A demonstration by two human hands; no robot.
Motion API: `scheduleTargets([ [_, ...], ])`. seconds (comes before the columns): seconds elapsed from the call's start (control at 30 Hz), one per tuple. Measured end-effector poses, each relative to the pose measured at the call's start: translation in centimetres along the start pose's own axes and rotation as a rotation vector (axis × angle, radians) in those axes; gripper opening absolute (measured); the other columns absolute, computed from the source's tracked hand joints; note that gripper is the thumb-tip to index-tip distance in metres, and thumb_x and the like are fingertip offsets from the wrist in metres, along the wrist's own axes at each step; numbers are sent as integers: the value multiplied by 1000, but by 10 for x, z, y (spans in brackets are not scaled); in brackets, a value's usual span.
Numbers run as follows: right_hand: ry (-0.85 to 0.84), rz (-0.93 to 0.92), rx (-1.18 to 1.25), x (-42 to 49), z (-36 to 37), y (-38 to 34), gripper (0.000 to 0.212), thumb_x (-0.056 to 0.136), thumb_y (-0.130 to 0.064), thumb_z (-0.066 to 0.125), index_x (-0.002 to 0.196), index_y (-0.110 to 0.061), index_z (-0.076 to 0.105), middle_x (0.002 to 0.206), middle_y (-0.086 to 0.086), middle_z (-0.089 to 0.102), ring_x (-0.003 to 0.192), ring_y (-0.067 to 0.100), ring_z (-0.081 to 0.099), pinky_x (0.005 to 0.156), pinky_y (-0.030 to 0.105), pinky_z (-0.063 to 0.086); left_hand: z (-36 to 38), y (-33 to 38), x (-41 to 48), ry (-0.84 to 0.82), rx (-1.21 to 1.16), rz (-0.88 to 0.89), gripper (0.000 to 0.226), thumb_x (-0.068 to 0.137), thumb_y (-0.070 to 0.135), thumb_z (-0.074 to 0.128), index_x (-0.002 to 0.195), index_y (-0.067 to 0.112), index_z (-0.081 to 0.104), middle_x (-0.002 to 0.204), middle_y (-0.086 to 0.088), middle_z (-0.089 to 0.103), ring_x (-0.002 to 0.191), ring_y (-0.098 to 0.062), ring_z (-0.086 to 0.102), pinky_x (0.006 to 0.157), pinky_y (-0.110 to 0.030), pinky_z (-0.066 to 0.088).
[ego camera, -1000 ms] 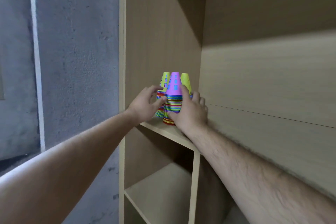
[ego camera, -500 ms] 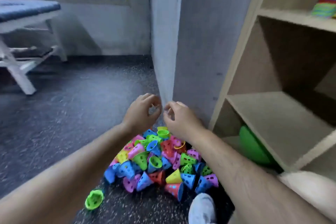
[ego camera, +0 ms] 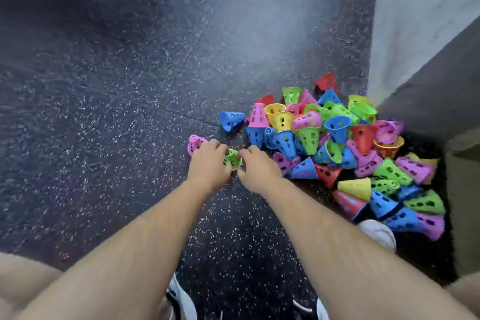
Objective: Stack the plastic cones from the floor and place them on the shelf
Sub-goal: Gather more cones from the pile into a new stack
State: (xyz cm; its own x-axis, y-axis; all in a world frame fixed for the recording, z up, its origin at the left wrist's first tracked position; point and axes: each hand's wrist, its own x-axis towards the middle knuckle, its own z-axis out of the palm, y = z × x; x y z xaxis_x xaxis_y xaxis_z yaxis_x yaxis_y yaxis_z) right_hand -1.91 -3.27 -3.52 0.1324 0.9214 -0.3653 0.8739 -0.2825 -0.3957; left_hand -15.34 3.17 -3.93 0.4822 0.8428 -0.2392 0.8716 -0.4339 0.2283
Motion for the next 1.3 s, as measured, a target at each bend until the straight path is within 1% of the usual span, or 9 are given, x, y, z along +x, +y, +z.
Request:
scheduleTargets([
  [0.33, -48, -50, -74, 83, 48, -4, 61, 95, -21, 56, 151, -34, 33, 154, 5, 32, 132, 31, 38, 106, 43, 40, 32, -84, 46, -150, -3, -277, 82, 95, 28, 64, 161, 40, 18, 171, -5, 4, 150, -32, 21, 117, -48, 33],
  [0.47, -74, 17, 25, 89, 63, 5, 58, 95, -21, 59, 148, -31, 36, 143, 6, 43, 120, 30, 49, 98, 42, 47, 41, -92, 67, -199, -137, -272, 72, 96, 27, 65, 158, 38, 30, 164, -1, 21, 138, -32, 40, 107, -49, 46],
  [0.57, -67, 69, 44, 86, 67, 9, 52, 91, -27, 65, 137, -30, 41, 129, 6, 50, 107, 27, 56, 86, 39, 51, 47, -87, 73, -93, -212, -294, 38, 95, 26, 69, 130, 21, 53, 136, -3, 42, 114, -30, 55, 92, -45, 52],
  [0.67, -7, 122, 46, 82, 65, 8, 48, 86, -34, 71, 123, -23, 43, 116, 4, 53, 96, 23, 57, 78, 35, 51, 50, -82, 71, -50, -222, -331, 22, 94, 21, 70, 104, 15, 51, 121, -4, 45, 104, -28, 52, 83, -39, 47],
  [0.77, 39, 194, 115, 79, 60, 7, 51, 81, -32, 76, 114, -16, 40, 108, 2, 52, 90, 21, 55, 74, 33, 49, 51, -81, 65, -62, -258, -369, 25, 92, 19, 71, 98, 15, 47, 116, -4, 41, 104, -28, 50, 85, -38, 46],
  [0.93, 24, 203, 234, 66, 59, 12, 50, 82, -19, 71, 117, -17, 36, 115, 5, 53, 95, 25, 56, 77, 37, 49, 52, -82, 56, -140, -220, -434, 32, 96, 30, 66, 111, 13, 43, 122, -16, 49, 103, -34, 53, 83, -42, 46],
  [1.1, -43, 146, 293, 50, 61, 19, 82, 89, -23, 61, 156, -40, 15, 134, 4, 37, 105, 22, 54, 92, 39, 51, 50, -72, 41, -53, -456, -489, 36, 100, 34, 56, 131, 22, 41, 134, -11, 52, 109, -36, 59, 96, -46, 48],
  [1.2, 48, 169, 516, 46, 56, 19, 72, 92, -32, 57, 152, -51, 23, 122, -1, 39, 101, 15, 52, 95, 35, 48, 50, -60, 31, -54, -552, -397, 57, 107, 30, 47, 158, 37, 23, 149, -9, 39, 125, -35, 54, 113, -46, 37],
  [1.3, 143, 180, 671, 45, 42, 18, 59, 95, -40, 55, 146, -58, 32, 118, -2, 40, 112, 17, 49, 104, 36, 41, 43, -44, 24, -63, -632, -322, 57, 109, 24, 43, 160, 36, 23, 141, -10, 34, 107, -30, 56, 103, -36, 41],
])
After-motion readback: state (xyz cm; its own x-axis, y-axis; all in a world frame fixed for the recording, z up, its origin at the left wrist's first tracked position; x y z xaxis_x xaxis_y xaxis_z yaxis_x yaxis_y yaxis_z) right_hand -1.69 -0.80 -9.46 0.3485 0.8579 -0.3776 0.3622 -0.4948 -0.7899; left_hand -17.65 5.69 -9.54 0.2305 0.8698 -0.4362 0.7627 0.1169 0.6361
